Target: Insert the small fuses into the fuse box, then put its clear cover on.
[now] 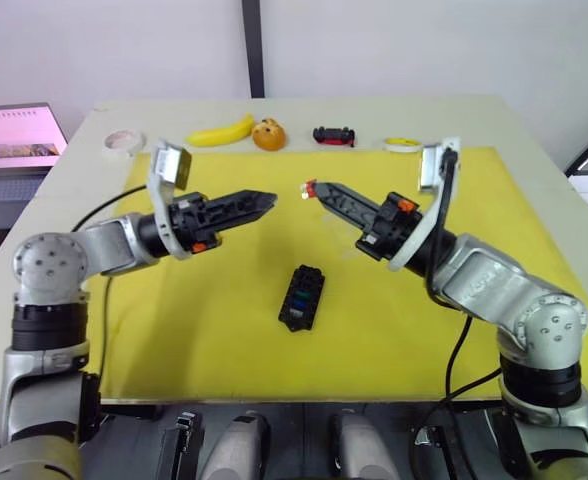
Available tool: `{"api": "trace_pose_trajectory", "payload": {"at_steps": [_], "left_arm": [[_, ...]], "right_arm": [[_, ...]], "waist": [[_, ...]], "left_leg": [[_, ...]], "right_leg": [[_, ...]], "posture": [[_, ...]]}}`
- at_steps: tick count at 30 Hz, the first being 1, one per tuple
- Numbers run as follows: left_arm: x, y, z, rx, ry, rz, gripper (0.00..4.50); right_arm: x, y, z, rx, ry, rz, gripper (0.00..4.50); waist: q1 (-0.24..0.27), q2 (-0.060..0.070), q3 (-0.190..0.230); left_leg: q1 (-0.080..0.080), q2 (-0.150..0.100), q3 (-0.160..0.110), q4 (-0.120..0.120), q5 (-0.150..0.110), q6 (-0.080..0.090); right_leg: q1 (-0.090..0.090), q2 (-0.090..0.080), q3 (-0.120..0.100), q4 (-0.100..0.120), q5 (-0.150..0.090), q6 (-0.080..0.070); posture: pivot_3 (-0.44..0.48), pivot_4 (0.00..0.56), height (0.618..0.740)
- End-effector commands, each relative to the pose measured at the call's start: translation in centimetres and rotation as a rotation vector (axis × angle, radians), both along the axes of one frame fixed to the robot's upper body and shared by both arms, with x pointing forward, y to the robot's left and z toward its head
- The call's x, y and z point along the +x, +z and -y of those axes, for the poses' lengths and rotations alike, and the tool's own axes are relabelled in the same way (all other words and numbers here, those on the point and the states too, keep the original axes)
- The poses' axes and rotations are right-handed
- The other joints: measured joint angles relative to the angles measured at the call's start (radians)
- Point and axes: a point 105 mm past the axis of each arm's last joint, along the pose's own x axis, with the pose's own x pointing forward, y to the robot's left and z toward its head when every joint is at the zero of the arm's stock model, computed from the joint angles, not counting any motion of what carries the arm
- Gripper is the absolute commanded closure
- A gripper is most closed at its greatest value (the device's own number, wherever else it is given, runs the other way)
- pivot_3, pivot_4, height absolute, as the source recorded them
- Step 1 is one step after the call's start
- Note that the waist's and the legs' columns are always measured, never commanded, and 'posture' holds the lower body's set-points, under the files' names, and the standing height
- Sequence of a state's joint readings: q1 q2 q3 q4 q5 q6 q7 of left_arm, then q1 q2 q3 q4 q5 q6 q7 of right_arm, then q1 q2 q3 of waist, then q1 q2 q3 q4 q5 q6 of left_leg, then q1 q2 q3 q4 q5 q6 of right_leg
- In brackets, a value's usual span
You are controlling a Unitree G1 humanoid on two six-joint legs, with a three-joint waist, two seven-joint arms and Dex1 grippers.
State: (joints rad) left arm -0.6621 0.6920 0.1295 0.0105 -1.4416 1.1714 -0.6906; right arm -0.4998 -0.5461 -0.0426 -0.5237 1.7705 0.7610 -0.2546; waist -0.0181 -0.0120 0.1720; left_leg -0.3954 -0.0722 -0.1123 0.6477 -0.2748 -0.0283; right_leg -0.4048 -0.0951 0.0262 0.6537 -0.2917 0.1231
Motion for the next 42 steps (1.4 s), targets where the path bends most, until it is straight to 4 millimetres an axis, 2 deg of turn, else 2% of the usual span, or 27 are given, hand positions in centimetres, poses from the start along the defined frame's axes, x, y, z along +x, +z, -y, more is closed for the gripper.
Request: {"api": "trace_pose_trajectory", "payload": {"at_steps": [1, 6, 14, 21, 31, 42], "left_arm": [[-1.1, -0.3, 0.1, 0.140, -0.088, 0.185, 0.02], [-1.5, -2.9, 0.1, 0.363, -0.220, 0.458, 0.02], [-1.2, -5.4, 0.4, 0.498, -0.357, 0.716, 0.02], [-0.1, -7.3, 1.6, 0.539, -0.435, 0.836, 0.02], [0.9, -8.7, 2.3, 0.574, -0.443, 0.903, 0.02], [1.1, -8.7, 2.9, 0.573, -0.422, 0.920, 0.02]], "right_arm": [[-1.2, 1.1, -0.1, -0.079, 0.077, 0.086, 4.50], [-1.6, 0.0, 0.3, -0.365, 0.163, 0.177, 4.50], [-1.3, -2.0, 0.5, -0.694, 0.271, 0.259, 4.50], [-0.7, -4.5, -0.4, -0.945, 0.350, 0.321, 4.50], [1.6, -6.2, -1.8, -1.052, 0.326, 0.362, 4.50], [1.3, -7.3, -1.8, -1.076, 0.349, 0.369, 4.50]], "waist": [[0.000, 0.001, 0.001], [0.002, 0.003, 0.003], [0.005, 0.003, 0.004], [0.005, 0.002, 0.004], [0.003, 0.002, 0.004], [0.002, 0.002, 0.004]], "left_leg": [[0.000, 0.000, 0.000, 0.000, 0.000, 0.000], [-0.001, 0.001, 0.000, -0.002, 0.000, 0.000], [-0.010, 0.001, -0.001, 0.001, -0.001, 0.002], [-0.013, 0.000, -0.001, 0.002, -0.001, 0.002], [-0.013, 0.000, -0.001, 0.004, -0.001, 0.002], [-0.013, 0.000, -0.001, 0.007, -0.001, 0.002]], "right_leg": [[0.000, 0.000, 0.000, -0.001, 0.000, 0.000], [0.000, 0.000, 0.000, -0.004, 0.000, 0.000], [-0.007, -0.002, -0.002, -0.005, 0.000, 0.000], [-0.009, -0.002, -0.003, -0.005, 0.000, 0.000], [-0.010, -0.002, -0.004, -0.003, 0.000, 0.001], [-0.010, -0.002, -0.004, 0.000, 0.000, 0.001]], "posture": [[0.000, 0.150, 0.740], [0.000, 0.150, 0.740], [0.000, 0.150, 0.740], [0.000, 0.150, 0.740], [0.000, 0.150, 0.740], [0.000, 0.150, 0.740]]}}
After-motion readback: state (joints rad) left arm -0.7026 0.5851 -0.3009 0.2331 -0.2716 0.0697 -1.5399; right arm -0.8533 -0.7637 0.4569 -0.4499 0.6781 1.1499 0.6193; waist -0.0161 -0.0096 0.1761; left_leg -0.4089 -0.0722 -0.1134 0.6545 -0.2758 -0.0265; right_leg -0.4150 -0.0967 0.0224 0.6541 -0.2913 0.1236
